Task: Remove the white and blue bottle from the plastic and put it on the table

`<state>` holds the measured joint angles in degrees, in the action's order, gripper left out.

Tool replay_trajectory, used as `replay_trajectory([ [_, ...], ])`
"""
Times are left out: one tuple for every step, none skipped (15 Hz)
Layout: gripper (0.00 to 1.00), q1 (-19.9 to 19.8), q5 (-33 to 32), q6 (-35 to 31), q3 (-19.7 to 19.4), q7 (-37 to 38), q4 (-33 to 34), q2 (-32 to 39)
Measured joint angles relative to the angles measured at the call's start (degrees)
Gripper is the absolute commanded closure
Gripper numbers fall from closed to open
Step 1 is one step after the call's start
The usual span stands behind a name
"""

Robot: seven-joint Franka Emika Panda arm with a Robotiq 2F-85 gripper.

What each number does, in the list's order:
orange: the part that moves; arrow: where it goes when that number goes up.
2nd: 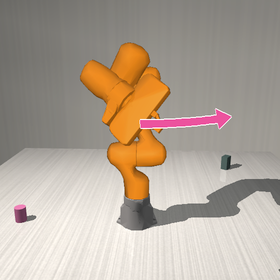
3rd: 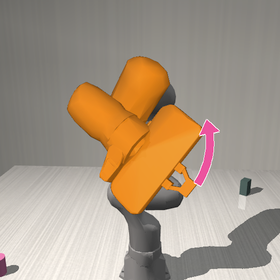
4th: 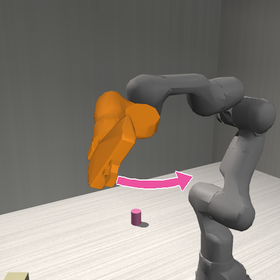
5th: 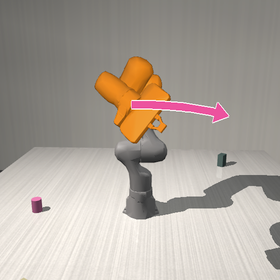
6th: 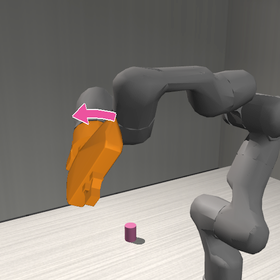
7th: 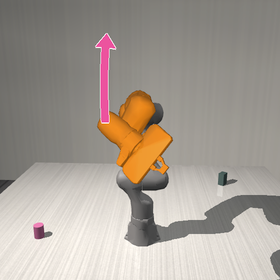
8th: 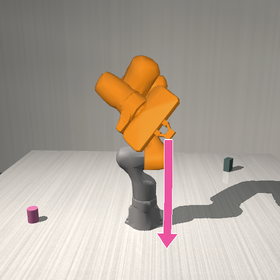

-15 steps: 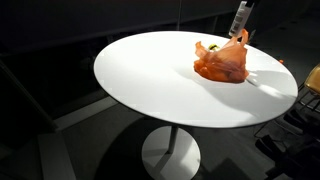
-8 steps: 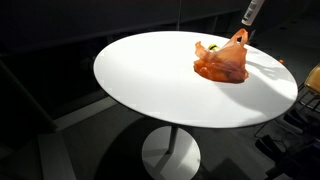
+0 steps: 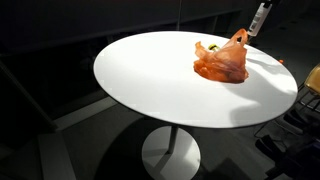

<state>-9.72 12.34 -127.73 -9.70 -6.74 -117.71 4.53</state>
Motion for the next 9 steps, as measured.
replay_trajectory([
  [0.9, -0.04, 0.12, -0.01, 0.0, 0.0, 0.07, 1.14],
  [0.9, -0.04, 0.13, -0.04, 0.03, 0.0, 0.18, 2.24],
  [0.9, -0.04, 0.13, -0.16, 0.14, 0.0, 0.39, 3.51],
  [0.9, -0.02, 0.13, -0.44, 0.32, 0.0, 0.63, 4.67],
  [0.9, 0.01, 0.13, -0.86, 0.58, 0.0, 0.86, 5.84],
  [0.9, 0.06, 0.13, -1.34, 0.86, 0.01, 1.11, 7.03],
  [0.9, 0.16, 0.02, -1.78, 1.07, 0.14, 1.39, 8.11],
  [0.91, 0.33, -0.31, -2.27, 1.2, 0.5, 1.69, 9.09],
  [0.91, 0.53, -0.83, -2.72, 1.31, 1.05, 2.03, 10.01],
])
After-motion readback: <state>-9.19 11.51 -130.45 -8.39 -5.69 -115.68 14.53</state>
